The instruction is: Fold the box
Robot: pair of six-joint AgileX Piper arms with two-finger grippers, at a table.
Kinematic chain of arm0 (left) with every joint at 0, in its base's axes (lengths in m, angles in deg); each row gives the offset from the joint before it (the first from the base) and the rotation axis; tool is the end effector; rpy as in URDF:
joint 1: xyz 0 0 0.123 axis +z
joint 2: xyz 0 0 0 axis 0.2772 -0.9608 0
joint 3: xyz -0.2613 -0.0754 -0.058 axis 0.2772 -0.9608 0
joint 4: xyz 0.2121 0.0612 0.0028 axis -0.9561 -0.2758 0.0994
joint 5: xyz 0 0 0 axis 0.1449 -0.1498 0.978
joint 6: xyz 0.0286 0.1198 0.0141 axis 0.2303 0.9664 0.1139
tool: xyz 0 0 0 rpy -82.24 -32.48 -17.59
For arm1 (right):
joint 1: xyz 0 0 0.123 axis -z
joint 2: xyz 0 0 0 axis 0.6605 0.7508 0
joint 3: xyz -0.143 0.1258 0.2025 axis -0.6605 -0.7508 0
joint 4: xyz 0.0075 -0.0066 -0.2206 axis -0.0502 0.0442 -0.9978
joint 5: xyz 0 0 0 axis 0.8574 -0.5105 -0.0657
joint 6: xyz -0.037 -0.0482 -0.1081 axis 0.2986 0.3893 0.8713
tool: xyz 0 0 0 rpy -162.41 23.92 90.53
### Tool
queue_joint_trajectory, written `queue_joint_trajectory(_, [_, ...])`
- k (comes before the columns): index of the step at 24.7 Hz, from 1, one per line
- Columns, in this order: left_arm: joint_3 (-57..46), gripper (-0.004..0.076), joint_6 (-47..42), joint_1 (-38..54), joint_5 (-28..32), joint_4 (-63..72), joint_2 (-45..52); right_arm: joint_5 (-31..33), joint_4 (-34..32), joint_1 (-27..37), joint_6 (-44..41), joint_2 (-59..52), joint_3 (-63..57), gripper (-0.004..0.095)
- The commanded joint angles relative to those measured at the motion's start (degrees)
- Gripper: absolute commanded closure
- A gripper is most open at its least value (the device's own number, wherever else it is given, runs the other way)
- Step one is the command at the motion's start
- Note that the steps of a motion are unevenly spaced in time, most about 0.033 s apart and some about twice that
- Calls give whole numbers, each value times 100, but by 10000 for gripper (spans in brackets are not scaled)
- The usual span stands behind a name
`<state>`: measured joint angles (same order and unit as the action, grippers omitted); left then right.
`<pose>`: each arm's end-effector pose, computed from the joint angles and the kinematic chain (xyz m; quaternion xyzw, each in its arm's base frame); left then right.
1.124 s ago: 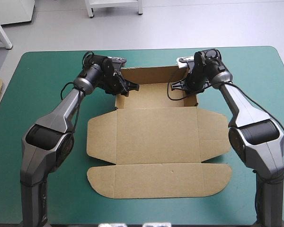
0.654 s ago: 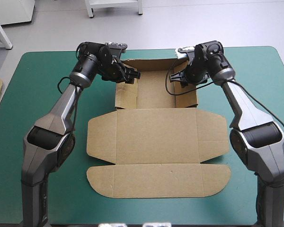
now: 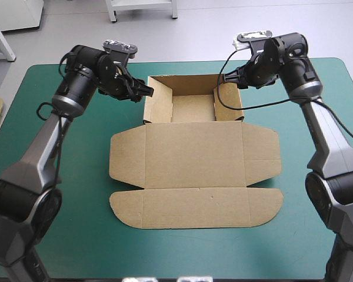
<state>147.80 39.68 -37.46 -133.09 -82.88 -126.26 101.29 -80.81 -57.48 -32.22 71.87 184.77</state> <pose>0.3642 -0.1348 0.3581 0.1518 0.9428 -0.0330 0.2950 0.3928 0.1108 0.3638 -0.0865 0.9425 0.0493 0.3190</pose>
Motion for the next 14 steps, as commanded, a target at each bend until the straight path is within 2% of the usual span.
queue_joint_trajectory(1, [-418,250,-27,-35,234,-103,1093,10,135,7,174,-755,156,436])
queue_joint_trajectory(4, [-1231,250,101,-35,436,-65,2153,10,250,-4,363,-1158,156,435])
queue_joint_trajectory(7, [-1840,250,133,-35,606,-65,2768,10,250,-4,433,-1279,156,435])
queue_joint_trajectory(14, [-3371,250,316,-35,732,-49,4213,0,-56,-4,565,-1039,156,430])
